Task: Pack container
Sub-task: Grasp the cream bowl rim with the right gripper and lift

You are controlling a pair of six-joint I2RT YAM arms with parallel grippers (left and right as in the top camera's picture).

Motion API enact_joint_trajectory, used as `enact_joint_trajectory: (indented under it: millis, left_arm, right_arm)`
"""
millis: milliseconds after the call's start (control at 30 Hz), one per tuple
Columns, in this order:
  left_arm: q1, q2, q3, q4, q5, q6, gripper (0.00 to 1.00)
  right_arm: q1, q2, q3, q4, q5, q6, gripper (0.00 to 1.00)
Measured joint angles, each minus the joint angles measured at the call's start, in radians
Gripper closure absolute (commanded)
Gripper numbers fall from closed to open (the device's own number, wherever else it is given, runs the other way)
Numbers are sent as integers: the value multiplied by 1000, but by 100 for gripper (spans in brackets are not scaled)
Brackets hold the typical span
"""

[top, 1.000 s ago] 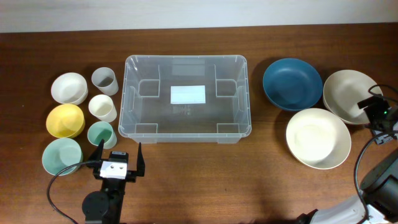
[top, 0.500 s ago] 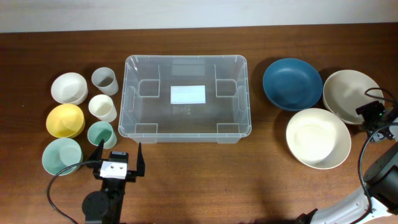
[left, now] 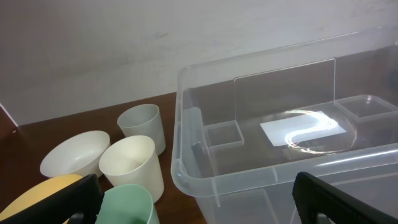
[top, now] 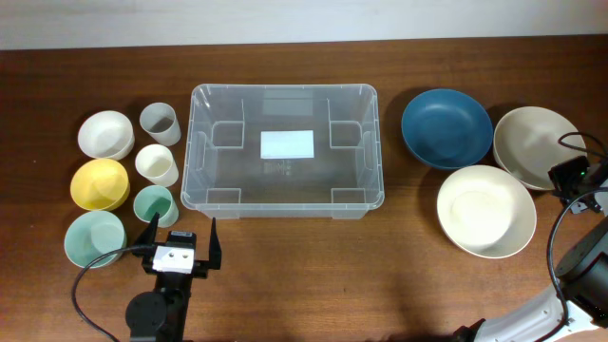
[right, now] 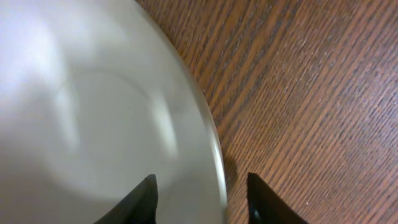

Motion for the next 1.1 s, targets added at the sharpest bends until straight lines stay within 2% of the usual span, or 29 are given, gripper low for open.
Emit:
enact_joint_trajectory:
  millis: [67,200,400,533,567,633,967,1100]
  left_arm:
    - [0,0,0,0,0,0,0]
    - [0,0,0,0,0,0,0]
    - [0,0,0,0,0,0,0]
    - [0,0,0,0,0,0,0]
    - [0,0,0,0,0,0,0]
    - [0,0,0,0,0,0,0]
    - [0,0,0,0,0,0,0]
    - [0,0,0,0,0,0,0]
  right_arm:
    - [0,0,0,2,7,1,63]
    - [0,0,0,2,19,2,74]
    - [0,0,0,2,27,4,76]
    - [0,0,0,2,37,4,85]
    - [0,0,0,2,39,3,92]
    - [-2,0,0,2,42,16,95]
    - [-62,0,0,-4,37,35,96]
    - [-114,1,14,-12,-49,35,96]
